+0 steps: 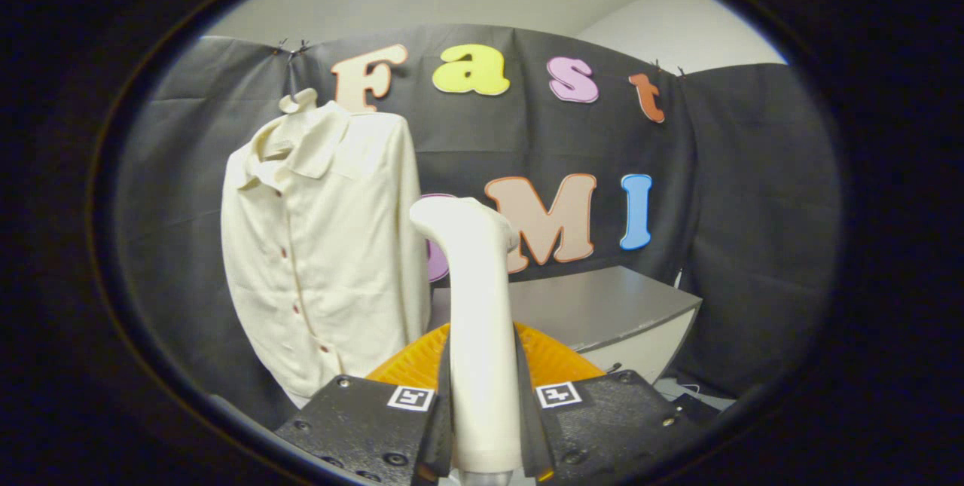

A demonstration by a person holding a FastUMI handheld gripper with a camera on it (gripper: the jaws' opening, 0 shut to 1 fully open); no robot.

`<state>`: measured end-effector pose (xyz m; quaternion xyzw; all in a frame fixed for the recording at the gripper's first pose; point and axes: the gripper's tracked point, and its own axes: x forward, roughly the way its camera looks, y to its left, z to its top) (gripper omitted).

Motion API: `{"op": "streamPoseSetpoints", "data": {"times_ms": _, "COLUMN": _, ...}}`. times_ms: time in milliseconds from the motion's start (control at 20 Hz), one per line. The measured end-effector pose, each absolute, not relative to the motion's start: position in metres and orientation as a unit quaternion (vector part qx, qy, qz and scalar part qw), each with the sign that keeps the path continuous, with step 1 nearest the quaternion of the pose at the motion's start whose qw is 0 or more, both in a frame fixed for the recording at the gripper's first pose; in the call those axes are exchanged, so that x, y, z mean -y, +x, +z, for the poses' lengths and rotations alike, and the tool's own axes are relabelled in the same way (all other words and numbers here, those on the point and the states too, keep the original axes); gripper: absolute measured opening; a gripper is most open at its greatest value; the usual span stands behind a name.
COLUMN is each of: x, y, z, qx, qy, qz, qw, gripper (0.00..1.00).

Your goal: Iron the clothes twice with a garment steamer, once on the left side and once on the right side.

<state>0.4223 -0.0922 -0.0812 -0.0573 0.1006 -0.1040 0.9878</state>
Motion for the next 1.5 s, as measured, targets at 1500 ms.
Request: {"op": "streamPoseSetpoints", "data": {"times_ms": 1500, "x": -0.22, "y": 0.513, "z": -0.192, "qx": -0.14, "qy": -0.057, "qz": -0.012, "qw": 0.988, "gripper": 0.35}}
